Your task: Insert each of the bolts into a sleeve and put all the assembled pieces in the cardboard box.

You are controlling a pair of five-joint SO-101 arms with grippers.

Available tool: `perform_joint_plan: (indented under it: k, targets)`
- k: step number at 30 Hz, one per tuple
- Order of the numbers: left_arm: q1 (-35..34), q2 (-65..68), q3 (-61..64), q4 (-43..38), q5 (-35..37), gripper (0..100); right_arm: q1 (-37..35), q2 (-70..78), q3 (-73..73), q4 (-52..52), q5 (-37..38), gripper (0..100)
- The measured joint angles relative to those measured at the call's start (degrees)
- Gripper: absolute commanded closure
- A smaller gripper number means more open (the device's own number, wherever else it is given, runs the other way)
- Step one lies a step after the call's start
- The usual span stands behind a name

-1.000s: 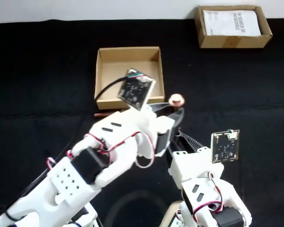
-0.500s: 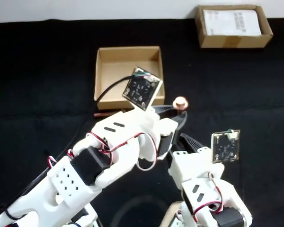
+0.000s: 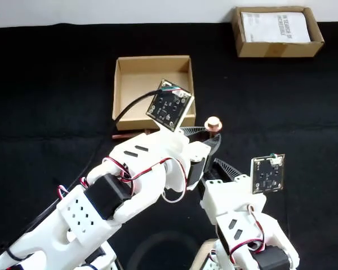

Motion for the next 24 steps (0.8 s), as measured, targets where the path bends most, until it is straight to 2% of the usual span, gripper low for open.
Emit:
perform_joint_plan:
  k: [5, 20, 22, 24]
  targets:
    - [0.09, 0.09, 0.53, 0.0, -3.25, 99, 0.0, 0.0, -0.26, 0.0, 3.16, 99.1]
    - [0.53, 0.09, 6.07, 0.0, -3.34, 98, 0.0, 0.18, -0.97, 0.0, 3.69, 99.1]
    - [0.53, 0.09, 6.07, 0.18, -3.34, 93, 0.0, 0.18, -0.97, 0.0, 3.69, 99.1]
    - [0.53, 0.09, 6.07, 1.93, -3.34, 82, -0.09, 0.18, -0.97, 0.0, 3.69, 99.1]
